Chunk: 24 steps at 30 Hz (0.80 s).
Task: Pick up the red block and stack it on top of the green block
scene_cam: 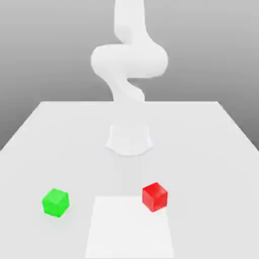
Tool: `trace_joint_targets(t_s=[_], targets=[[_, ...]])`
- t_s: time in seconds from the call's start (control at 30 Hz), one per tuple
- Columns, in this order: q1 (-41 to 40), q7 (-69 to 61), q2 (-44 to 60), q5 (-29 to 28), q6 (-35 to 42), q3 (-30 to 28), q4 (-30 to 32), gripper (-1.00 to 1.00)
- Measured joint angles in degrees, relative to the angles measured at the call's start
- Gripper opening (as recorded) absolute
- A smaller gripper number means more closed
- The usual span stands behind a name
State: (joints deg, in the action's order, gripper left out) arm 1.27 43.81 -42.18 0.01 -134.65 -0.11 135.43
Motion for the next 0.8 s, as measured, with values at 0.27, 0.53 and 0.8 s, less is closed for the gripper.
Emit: trace_joint_targets(t_s=[0.27,0.53,0.8], targets=[[4.8,-7.8,14.2,0.0,-10.9,-0.4,13.6,0.00],[9.6,-16.7,30.8,0.1,-23.1,-0.3,28.3,0.00],[10.8,-19.1,51.8,0.1,-40.1,0.0,29.7,0.00]])
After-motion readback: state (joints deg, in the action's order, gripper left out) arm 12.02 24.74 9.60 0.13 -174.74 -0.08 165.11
